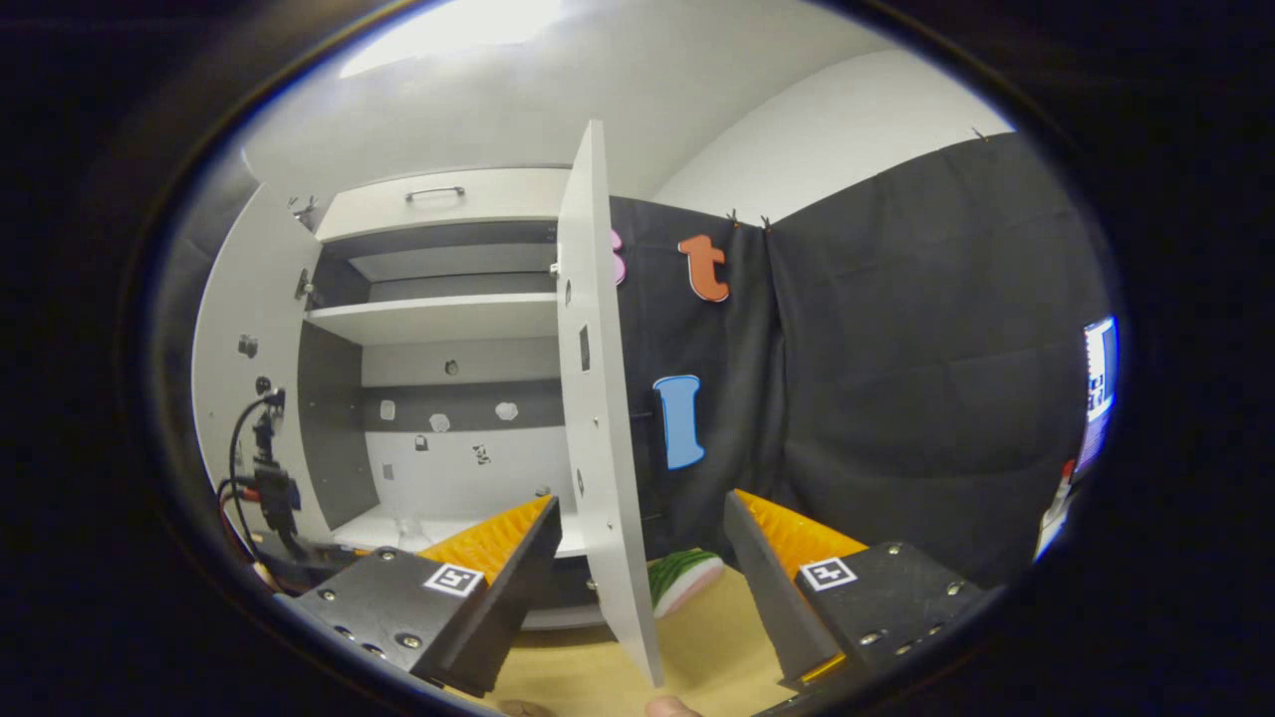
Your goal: Grasp the bottle in the cabinet with the left hand and place it on the coaster, then close the right door with the right hand and the left door with the left hand.
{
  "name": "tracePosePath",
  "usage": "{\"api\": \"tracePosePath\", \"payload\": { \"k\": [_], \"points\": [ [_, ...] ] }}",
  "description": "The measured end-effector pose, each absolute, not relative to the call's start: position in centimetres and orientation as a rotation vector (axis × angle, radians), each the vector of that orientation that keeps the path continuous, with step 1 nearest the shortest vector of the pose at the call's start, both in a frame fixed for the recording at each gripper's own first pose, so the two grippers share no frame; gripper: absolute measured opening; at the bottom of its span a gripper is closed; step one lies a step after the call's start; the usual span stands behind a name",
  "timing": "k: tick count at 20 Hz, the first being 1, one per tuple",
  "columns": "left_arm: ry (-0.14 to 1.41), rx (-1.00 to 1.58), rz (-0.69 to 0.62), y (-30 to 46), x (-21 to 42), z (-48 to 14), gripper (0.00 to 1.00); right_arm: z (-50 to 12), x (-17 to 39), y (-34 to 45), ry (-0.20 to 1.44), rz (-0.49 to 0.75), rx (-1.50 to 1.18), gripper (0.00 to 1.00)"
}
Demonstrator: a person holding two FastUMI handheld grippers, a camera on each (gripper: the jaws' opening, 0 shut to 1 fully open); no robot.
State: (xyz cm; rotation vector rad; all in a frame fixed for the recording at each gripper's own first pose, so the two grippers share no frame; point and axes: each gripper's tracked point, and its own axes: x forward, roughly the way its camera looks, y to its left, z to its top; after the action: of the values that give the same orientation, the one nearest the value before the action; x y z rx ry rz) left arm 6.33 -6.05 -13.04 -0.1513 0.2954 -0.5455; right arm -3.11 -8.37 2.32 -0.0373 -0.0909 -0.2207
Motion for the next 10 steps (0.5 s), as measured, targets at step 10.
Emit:
{"api": "tracePosePath", "payload": {
  "k": [10],
  "points": [
    [0.482,-0.206,-0.443,-4.1,3.9,-24.5,0.80,1.9,-3.5,-8.7,-0.081,-0.231,-0.047,0.99]
  ]
}}
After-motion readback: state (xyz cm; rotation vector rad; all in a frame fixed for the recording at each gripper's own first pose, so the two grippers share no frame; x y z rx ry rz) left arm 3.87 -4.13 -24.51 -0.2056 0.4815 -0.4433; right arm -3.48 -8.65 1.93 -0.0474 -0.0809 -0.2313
